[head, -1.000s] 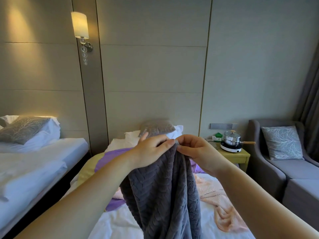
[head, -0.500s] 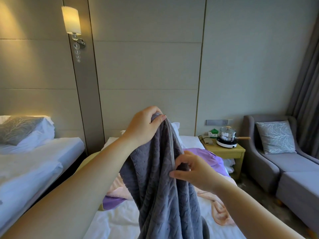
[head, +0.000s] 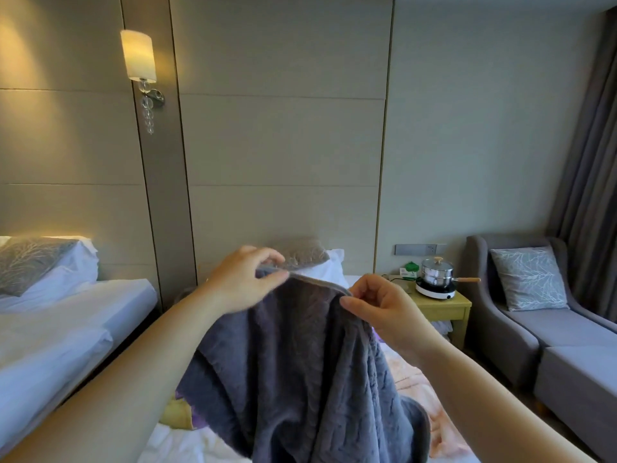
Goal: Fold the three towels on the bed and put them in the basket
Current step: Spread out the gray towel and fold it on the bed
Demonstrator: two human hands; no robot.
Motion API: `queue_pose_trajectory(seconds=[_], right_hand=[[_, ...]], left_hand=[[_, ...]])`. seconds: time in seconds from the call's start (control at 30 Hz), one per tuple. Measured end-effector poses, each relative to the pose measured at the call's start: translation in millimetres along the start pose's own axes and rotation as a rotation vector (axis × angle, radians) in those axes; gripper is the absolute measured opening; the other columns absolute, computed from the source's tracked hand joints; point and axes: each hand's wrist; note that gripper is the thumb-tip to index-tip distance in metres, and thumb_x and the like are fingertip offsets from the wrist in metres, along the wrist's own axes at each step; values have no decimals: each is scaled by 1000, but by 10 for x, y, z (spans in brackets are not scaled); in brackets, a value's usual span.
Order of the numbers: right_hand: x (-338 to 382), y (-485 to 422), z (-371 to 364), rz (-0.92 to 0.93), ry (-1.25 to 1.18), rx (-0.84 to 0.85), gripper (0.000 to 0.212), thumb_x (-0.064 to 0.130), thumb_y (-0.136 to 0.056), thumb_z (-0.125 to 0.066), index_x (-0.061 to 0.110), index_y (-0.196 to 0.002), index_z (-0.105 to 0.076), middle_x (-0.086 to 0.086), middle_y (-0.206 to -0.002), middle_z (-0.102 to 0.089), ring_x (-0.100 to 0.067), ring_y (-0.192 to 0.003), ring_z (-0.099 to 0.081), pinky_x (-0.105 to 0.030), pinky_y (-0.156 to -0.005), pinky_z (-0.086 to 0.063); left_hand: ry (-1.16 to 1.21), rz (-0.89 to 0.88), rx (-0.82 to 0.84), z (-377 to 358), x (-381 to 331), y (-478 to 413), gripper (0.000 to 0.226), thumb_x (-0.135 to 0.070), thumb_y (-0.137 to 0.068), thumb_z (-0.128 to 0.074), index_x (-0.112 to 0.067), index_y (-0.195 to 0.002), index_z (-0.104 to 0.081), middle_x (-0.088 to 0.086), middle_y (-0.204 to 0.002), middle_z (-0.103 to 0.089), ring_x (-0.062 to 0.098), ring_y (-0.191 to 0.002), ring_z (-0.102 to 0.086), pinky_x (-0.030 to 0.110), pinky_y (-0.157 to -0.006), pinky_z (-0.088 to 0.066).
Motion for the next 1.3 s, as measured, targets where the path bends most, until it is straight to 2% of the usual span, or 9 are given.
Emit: queue_pose_trajectory(seconds=[0.1,0.2,0.27,0.37,0.63,0.8,0.97,1.13,1.3], right_hand=[[2,-41,-100,20,9,96,16,12,-86,-67,12,-75,-56,0,-63,-51,-9,-57,-42,-17,-52,-33],[-11,-36,-89,19,18,112,16,14,-85,-68,4,-80,-56,-8,-71,-53,-17,-66,-44,-23,-58,-36],[-55,7,-43,-13,35,118,13,15,-83,-71,11,-78,-59,-6,-72,-57,-18,-68,-48,-26,-62,-40],[-192,138,-5,-68,87,164,14,13,-79,-74,22,-78,-63,4,-75,-61,-13,-74,-55,-30,-72,-46],[-499,400,-42,-65,506,255,17,29,-80,-71,43,-86,-63,20,-91,-58,2,-84,-54,-11,-76,-40],[-518,345,14,50,777,-280,21,5,-89,-57,19,-98,-70,7,-104,-47,-10,-92,-45,-22,-79,-35],[-587,466,23,-69,933,167,23,17,-91,-55,36,-96,-67,16,-102,-52,-6,-90,-52,-5,-71,-30],[-757,546,-275,-52,644,217,26,23,-89,-60,33,-113,-64,11,-113,-45,-2,-100,-40,-11,-90,-29],[-598,359,-460,6,232,31,31,25,-94,-55,48,-116,-55,12,-120,-53,3,-117,-44,-23,-103,-33]], left_hand=[[252,-111,261,-253,-203,157,56,-66,-79,-47,-37,-127,-53,-22,-130,-50,-11,-119,-44,5,-101,-28],[490,-116,344,-506,-269,242,44,-55,-88,-48,-25,-118,-61,-7,-119,-64,3,-114,-55,24,-102,-41],[521,-108,289,-596,-251,263,34,-44,-93,-51,-17,-108,-66,4,-110,-67,18,-108,-59,39,-99,-44],[516,-108,143,-658,-273,257,15,-31,-95,-53,-25,-92,-67,-12,-90,-67,2,-91,-60,26,-85,-44],[662,-89,-208,-397,-341,74,16,-20,-96,-52,-24,-83,-60,-27,-62,-58,-13,-63,-50,4,-65,-35],[666,-62,-328,-201,-229,-10,13,-22,-96,-53,-20,-86,-62,-19,-68,-58,-7,-68,-51,11,-71,-39],[714,14,-341,-264,-83,-32,12,-20,-97,-52,-14,-95,-62,-12,-76,-57,-2,-72,-50,15,-73,-39],[777,24,-306,-398,-139,-38,12,-20,-97,-52,-16,-93,-63,-13,-76,-57,-4,-72,-51,13,-74,-40],[738,-49,-146,-454,-173,29,13,-26,-96,-53,-24,-91,-64,-18,-78,-60,-6,-77,-53,8,-75,-40]])
Point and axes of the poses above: each hand's wrist, its own y-axis away from the middle knuckle, its own z-axis out of the back of the hand, x = y × z
